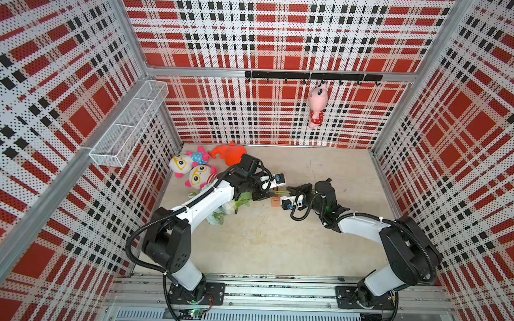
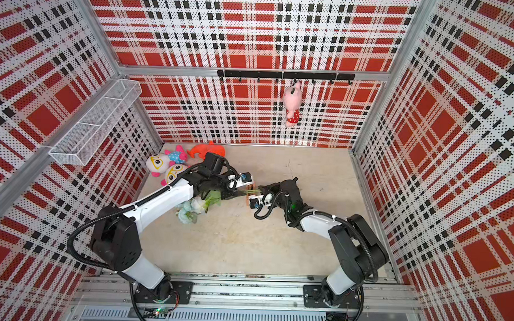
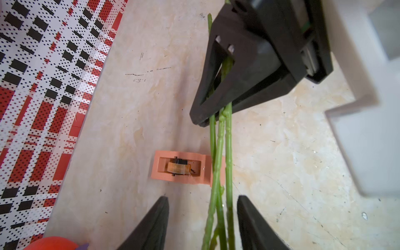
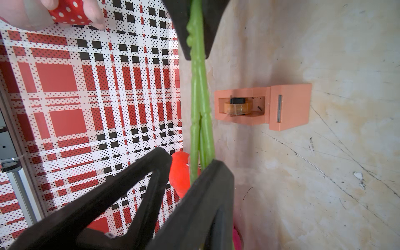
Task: Wrap bouquets with tape
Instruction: Wrap the tape around the bouquet.
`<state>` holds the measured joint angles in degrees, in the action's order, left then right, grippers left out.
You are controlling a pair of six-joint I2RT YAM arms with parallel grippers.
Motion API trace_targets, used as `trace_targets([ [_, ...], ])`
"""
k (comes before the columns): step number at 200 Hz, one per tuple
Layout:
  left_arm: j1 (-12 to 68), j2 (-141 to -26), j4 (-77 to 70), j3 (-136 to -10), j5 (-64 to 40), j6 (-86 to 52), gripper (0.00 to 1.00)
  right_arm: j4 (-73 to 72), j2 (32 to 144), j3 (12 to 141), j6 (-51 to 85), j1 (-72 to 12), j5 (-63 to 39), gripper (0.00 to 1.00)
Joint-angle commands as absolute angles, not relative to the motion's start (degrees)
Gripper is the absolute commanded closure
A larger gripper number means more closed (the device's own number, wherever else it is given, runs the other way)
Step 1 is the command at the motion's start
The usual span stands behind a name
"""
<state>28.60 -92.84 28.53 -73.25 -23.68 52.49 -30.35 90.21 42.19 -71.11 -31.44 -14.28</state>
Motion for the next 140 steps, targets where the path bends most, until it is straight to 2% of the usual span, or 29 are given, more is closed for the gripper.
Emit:
trace_targets([
  [1,28.4,-93.6,30.9,-73.5,-24.4,55.5,0.46,-33.7,90.1,42.6,-71.2,-31.8,-15.8,1.0],
  [62,28.7,-96.7,32.7,-76.2,-24.1,56.7,0.56,-34.6,90.5,42.6,-71.1,-31.7,-15.7,1.0],
  [83,28.7,-96.9,32.7,-76.2,-24.1,57.0,0.64,-34.9,90.8,42.6,-71.0,-31.8,-15.7,1.0],
  [124,29.1,-96.8,32.5,-75.9,-23.1,56.9,0.89,-35.3,90.8,41.7,-68.8,-31.9,-15.4,1.0],
  [140,29.6,-96.9,32.1,-75.9,-21.7,56.7,0.98,-31.0,89.9,42.2,-66.0,-32.0,-16.2,1.0],
])
